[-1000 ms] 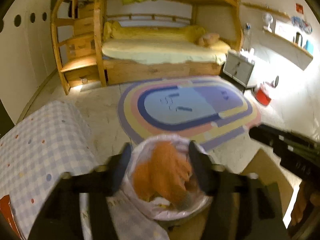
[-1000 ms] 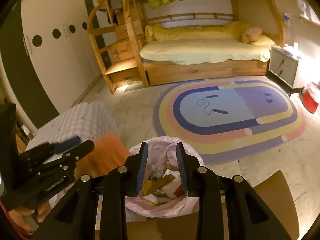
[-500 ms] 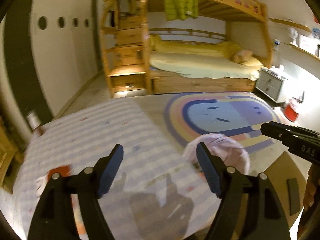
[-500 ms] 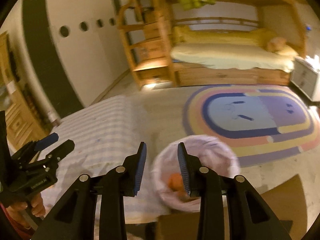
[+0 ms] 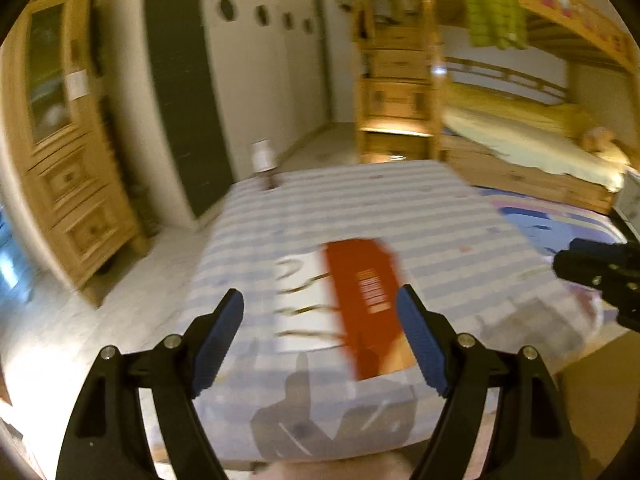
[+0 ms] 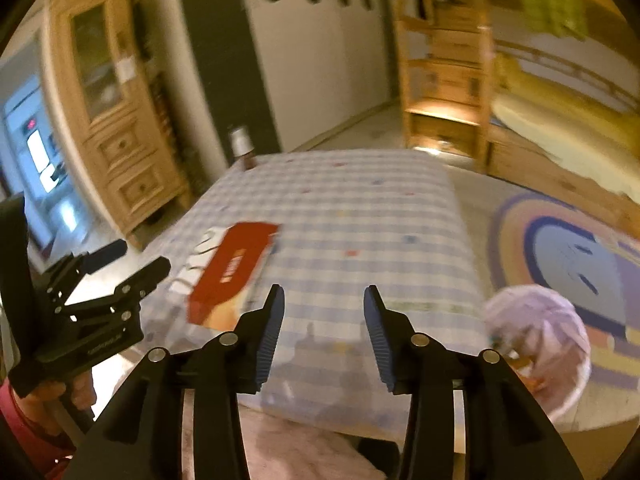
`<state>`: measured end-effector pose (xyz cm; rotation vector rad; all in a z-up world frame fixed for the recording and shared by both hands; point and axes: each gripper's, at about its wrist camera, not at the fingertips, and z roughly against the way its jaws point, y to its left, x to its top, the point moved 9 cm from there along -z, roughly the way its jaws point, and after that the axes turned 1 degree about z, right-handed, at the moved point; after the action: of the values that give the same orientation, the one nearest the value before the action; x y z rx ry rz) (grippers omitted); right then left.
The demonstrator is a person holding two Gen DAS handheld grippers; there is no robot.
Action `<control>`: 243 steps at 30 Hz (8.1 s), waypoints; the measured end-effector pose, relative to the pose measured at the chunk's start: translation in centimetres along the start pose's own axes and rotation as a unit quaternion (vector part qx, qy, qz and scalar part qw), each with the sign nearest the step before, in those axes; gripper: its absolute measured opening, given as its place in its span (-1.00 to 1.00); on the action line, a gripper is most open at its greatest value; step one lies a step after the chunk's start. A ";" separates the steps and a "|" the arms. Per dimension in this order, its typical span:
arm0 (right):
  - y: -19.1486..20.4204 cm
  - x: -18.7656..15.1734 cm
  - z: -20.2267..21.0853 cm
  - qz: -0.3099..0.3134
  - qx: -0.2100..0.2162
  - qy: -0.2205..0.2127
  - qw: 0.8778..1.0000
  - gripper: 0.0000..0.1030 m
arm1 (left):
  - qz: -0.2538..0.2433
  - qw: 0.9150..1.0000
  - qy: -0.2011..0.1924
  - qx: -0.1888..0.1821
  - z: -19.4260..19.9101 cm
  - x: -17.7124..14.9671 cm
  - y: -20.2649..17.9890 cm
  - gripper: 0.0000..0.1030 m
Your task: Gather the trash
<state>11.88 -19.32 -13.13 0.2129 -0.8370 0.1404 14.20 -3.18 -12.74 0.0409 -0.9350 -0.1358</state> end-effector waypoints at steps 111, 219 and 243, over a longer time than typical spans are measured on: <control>-5.1 -2.0 -3.8 -0.034 -0.033 0.040 0.998 0.70 | 0.009 0.993 0.056 -0.099 -2.2 -0.1 -2.2 -0.98; -24.8 -5.9 7.8 -0.151 -0.193 0.004 0.969 -0.89 | -0.118 0.961 0.006 -0.251 0.7 2.8 -26.1 -0.99; -30.3 -6.7 14.0 -0.220 -0.218 -0.067 0.948 0.10 | -0.171 0.939 0.052 -0.294 -2.4 1.7 -37.2 0.04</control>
<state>3.64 -52.38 -13.03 -0.0137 -0.9148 -0.4807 13.42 -40.34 -16.33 -0.3420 -0.7449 -0.7256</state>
